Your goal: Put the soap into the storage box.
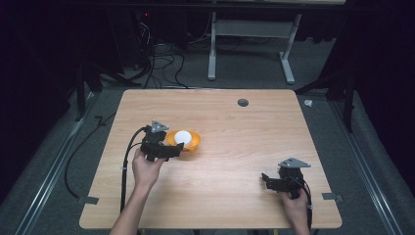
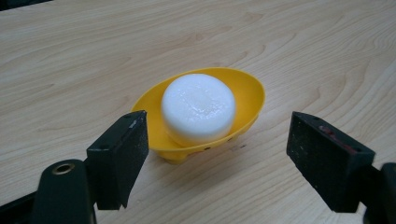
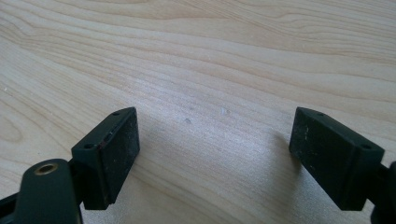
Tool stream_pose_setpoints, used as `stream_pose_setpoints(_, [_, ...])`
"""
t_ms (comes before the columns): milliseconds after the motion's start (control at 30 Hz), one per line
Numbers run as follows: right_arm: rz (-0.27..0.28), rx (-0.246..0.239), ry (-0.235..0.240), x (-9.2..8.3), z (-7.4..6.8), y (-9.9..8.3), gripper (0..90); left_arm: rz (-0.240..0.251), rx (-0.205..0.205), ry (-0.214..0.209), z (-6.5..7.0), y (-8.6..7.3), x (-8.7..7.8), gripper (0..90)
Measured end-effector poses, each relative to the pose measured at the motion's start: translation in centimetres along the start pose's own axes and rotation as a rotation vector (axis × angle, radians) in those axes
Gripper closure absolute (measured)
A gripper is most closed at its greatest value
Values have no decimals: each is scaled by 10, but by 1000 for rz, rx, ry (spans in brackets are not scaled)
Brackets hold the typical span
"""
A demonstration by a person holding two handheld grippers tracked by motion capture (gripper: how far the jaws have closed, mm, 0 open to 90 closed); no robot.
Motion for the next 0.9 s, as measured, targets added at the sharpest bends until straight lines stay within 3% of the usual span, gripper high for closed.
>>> stream_pose_setpoints(233, [0, -1, 0, 0, 0, 0, 170, 11, -16, -14, -2, -9, -8, 217])
stream_pose_setpoints(900, [0, 1, 0, 0, 0, 0, 170, 48, -25, -1, -6, -25, -28, 222])
Point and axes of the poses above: each handheld gripper's, and its own axes: x roughly forward along the jaws, y roughly out of its top, z roughly to its right, the point moved 6 cm from there along x, roughly forward along the jaws, and after that the axes turned 3 degrees about -x, right-handed, at the moved point
